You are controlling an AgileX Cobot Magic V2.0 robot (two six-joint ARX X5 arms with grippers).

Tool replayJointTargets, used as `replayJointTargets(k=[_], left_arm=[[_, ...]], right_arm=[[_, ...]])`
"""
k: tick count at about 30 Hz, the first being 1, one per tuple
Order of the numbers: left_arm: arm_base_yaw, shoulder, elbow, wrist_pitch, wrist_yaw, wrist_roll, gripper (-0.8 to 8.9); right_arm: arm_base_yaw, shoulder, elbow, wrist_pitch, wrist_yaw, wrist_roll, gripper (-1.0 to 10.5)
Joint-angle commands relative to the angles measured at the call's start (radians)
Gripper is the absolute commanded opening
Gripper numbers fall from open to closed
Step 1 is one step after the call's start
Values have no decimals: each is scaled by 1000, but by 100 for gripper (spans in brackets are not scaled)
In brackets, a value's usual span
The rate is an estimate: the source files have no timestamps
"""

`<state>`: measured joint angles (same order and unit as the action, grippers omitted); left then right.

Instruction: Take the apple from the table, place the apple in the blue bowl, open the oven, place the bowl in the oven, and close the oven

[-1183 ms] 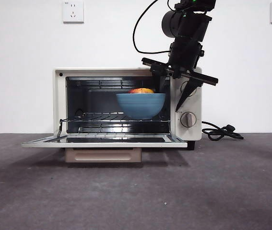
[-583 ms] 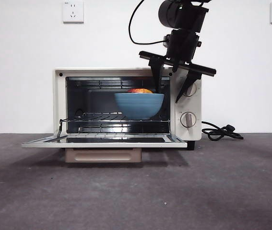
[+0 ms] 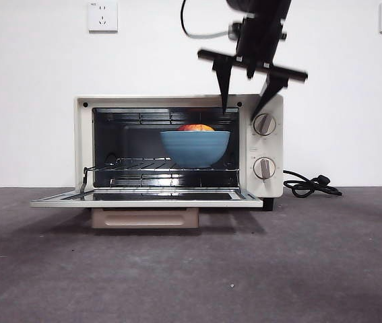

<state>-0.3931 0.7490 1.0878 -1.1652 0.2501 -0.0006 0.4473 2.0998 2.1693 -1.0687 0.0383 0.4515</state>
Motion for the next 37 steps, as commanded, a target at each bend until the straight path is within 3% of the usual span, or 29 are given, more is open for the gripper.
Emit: replayJointTargets(k=[1,6,11,15,20,27,31,34,37], left_arm=[[0,7,0,12,-63,4,-5],[3,57,0,23,-185,13,-9],[53,139,0,79,-196,39,-9],[119,221,-2,111,-138,38,-9],[232,286,-53,214,3,38,-9],[369,365,-232,409,251,-10,-9],[409,423,-314,496,310,-42,-9],[422,486,-335,536,334,-53,-9],[423,549,-335,586,364,-79,-9]], right_arm=[[12,-62,5,-18,13,-90,253],[35,-186,5,-92,22,-234,252],[66,-315,5,-187,72,-360,249],[70,-396,4,-278,129,-405,239],[69,-490,-21,-304,145,-453,83],[69,-714,-246,-252,146,-463,18],[69,-877,-451,-177,155,-453,-8],[69,-1008,-613,-123,202,-409,-8],[69,-1130,-754,-84,194,-381,-8]])
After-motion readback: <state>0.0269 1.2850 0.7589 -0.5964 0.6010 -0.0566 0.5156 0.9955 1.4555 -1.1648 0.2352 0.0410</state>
